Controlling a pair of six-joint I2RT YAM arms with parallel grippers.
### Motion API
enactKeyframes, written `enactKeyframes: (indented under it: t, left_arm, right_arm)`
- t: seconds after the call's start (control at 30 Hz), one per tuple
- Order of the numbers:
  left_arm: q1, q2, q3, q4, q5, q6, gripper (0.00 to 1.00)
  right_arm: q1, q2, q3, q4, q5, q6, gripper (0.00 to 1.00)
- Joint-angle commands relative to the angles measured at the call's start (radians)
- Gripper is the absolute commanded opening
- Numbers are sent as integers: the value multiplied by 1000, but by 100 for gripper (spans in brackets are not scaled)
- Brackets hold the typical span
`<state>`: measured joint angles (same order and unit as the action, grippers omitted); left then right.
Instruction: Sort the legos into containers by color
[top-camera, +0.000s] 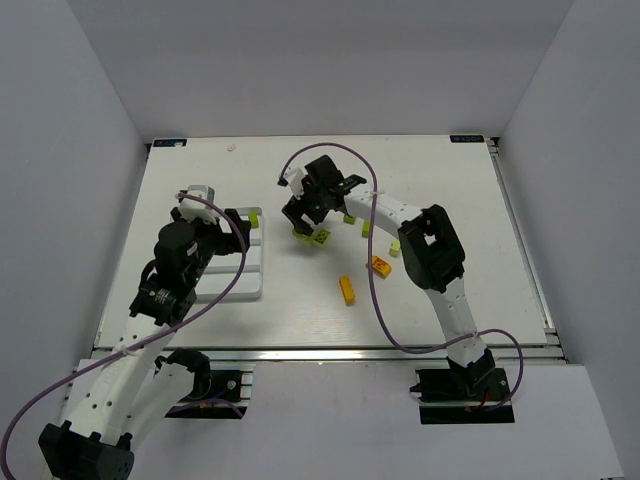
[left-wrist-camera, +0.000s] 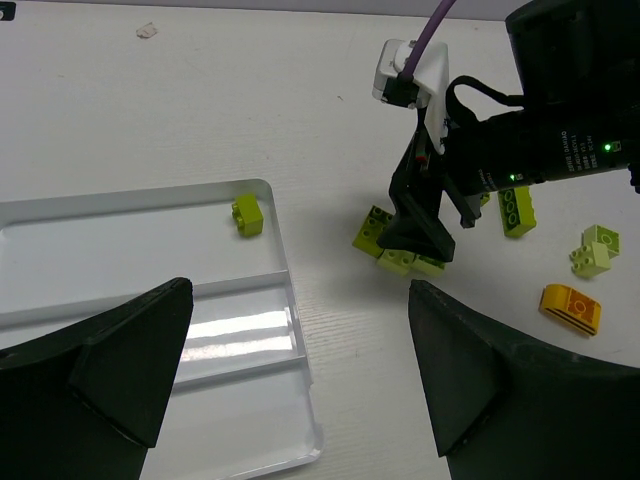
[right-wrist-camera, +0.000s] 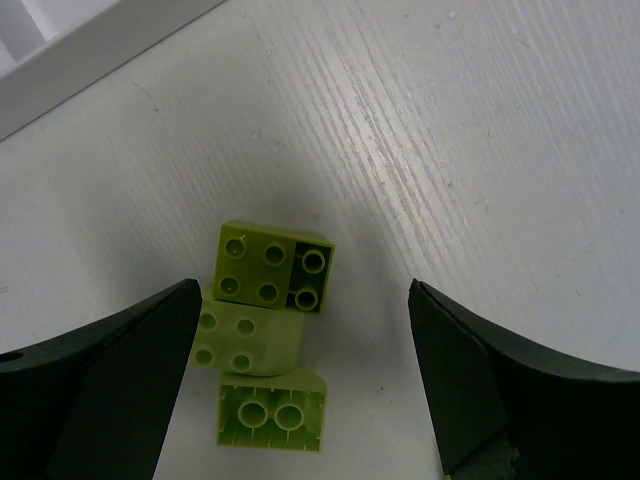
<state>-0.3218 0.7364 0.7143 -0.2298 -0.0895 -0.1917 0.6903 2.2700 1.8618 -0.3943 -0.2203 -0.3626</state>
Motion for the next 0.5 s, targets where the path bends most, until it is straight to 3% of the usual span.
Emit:
enactKeyframes:
  t: [0.0,0.47]
  left_arm:
    - [3,-2,-4,23,14,9,98]
    - [3,-3,-4,21,19,11,98]
  right_arm:
    - [5,6,36,34,-34,20,89]
    - [20,46,0,66,-39,28,89]
